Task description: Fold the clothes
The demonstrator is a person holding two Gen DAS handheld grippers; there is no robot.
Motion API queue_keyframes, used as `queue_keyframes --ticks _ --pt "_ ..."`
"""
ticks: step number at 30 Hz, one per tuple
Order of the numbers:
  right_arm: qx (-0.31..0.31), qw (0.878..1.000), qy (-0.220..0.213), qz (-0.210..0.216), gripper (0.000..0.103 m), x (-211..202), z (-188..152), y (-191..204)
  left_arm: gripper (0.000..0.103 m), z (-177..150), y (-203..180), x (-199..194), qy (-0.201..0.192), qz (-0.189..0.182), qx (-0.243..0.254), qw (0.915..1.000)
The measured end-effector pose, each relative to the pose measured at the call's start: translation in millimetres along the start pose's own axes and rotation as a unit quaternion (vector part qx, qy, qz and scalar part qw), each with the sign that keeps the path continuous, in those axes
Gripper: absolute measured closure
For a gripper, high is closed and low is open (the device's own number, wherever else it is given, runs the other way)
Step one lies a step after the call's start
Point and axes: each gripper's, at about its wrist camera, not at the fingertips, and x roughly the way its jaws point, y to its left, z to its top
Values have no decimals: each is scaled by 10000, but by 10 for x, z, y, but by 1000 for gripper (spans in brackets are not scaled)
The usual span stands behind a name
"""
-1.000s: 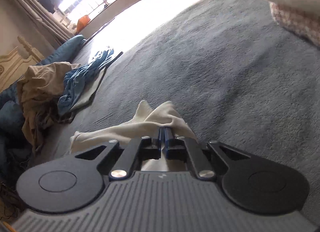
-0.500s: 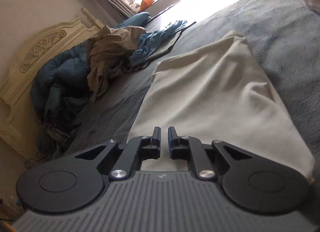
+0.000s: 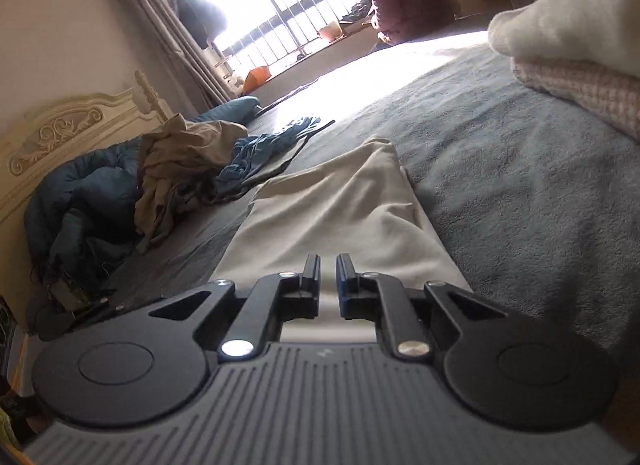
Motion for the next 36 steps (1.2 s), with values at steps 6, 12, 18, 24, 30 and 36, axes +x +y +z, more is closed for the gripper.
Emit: queue_keyframes --ticks 6,12,18,24,30,36 --pt "-382 9898 -104 -1370 93 87 73 -121 56 58 160 300 1025 44 -910 9906" --pt "-208 9979 281 -547 96 583 201 -116 52 178 162 387 1350 130 -894 9867" --pt "-65 9926 -160 -1205 97 595 450 -160 51 221 86 440 1483 285 -792 9853" --pt "-45 9980 253 -575 97 842 520 -100 50 241 38 446 1515 379 -716 9851" --pt "479 9910 173 -1235 97 928 585 -344 48 261 15 461 1550 463 -665 9846" --pt "-62 9940 -110 -1086 97 655 588 -122 47 280 -5 477 1585 518 -594 9842"
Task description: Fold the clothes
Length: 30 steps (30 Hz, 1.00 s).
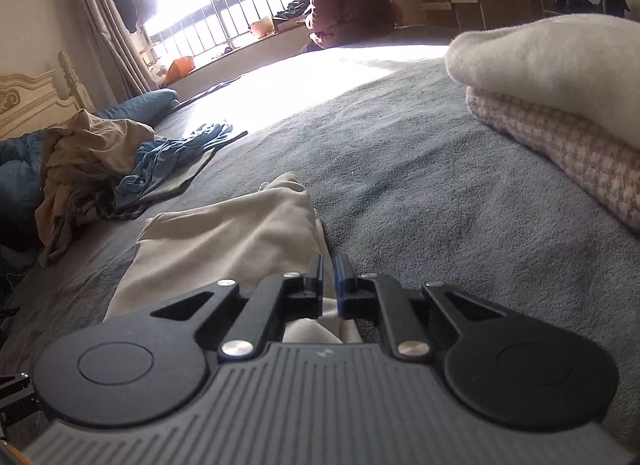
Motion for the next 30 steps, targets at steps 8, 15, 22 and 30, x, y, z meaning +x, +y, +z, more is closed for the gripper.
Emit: queue_keyframes --ticks 8,15,22,30 --pt "-492 9952 29 842 96 -530 -419 127 45 16 -13 -4 31 48 39 10000" --pt "-774 9938 353 713 90 -642 -954 74 44 17 -18 -5 52 44 87 9999" --pt "-556 9960 373 592 90 -650 -1039 16 42 0 62 -29 -28 -76 -59 9999" --pt "-314 9956 104 877 66 -901 -783 -80 31 -87 659 -422 -576 -213 -908 9940"
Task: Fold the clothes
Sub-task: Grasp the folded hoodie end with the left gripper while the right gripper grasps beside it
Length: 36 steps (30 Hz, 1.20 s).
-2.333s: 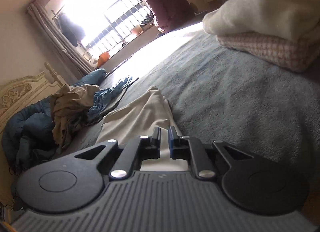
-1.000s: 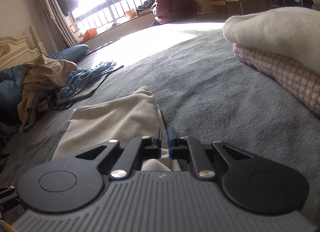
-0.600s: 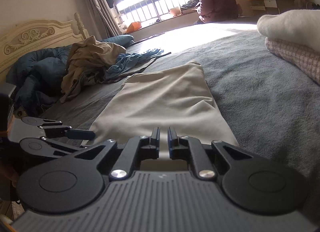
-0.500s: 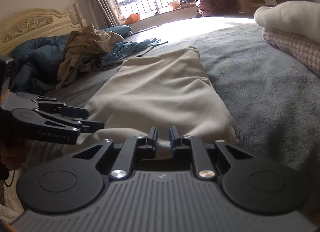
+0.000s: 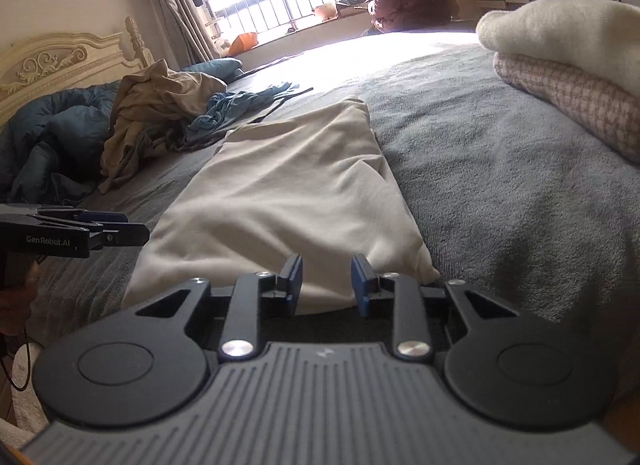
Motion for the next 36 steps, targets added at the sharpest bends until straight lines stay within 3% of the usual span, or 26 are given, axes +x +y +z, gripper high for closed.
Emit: queue_keyframes --ticks 4,6,8,11,15,17,22,29,36 --pt "770 9948 -277 602 38 -35 282 -227 27 51 491 71 107 -409 -952 9946" --pt "1188 9893 -108 844 27 111 387 -362 27 24 716 208 337 -806 -1547 9841" --pt "1596 9815 128 1050 22 305 459 -503 27 -39 921 373 534 -1302 -2158 9662" --pt "2075 9695 615 1150 22 679 511 -721 27 -163 1096 607 706 -1830 -2580 9460" --pt "2186 9627 1197 1052 22 1106 612 -886 27 -217 1136 902 825 -2199 -2567 9375" --pt "2083 9605 1395 1203 21 1266 688 -876 27 -193 1164 1013 755 -2383 -2584 9331" --pt "2085 9528 1620 1499 20 1631 890 -899 30 -61 1311 1326 648 -2859 -2879 9117" --pt "2047 9413 1864 1930 21 2218 1186 -919 43 121 1428 1714 630 -3088 -3097 8971" --pt "1601 9372 2064 2309 21 2683 1372 -711 54 115 1374 1887 504 -3218 -3108 8929"
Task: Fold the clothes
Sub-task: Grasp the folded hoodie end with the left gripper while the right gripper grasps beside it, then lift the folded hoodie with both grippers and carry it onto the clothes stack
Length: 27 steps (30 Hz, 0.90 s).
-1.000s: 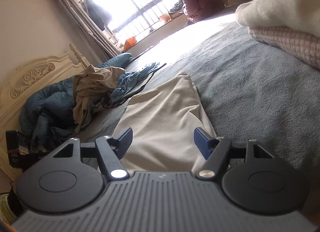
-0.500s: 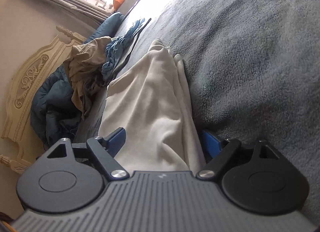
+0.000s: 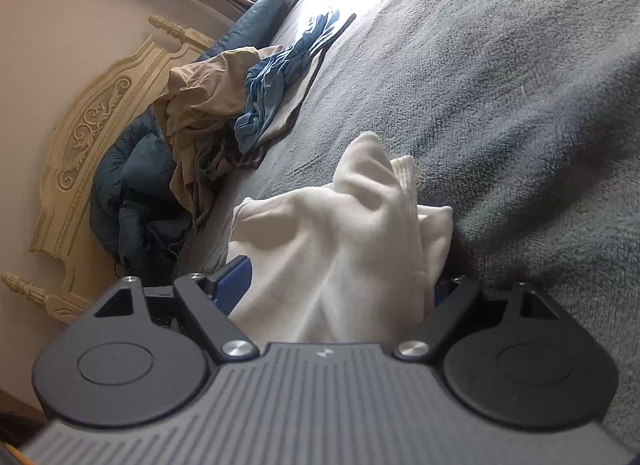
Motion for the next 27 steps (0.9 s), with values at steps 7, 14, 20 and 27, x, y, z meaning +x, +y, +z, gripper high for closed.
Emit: queue_keyframes --ticks 7,14,20,27 --pt "-31 9999 113 -4 77 -21 -15 -52 71 -33 2 20 -118 91 48 9999" --pt "-1173 9891 -663 -588 85 -382 -248 651 84 -71 -516 -186 -488 150 586 9970" --pt "-1869 9661 -1530 -913 85 -1146 -617 1279 84 -271 -1306 -434 -842 -127 1280 9881" --pt "-2473 9190 -2730 -1404 85 -2378 -991 1686 84 -523 -2544 -245 -817 -583 2253 9691"
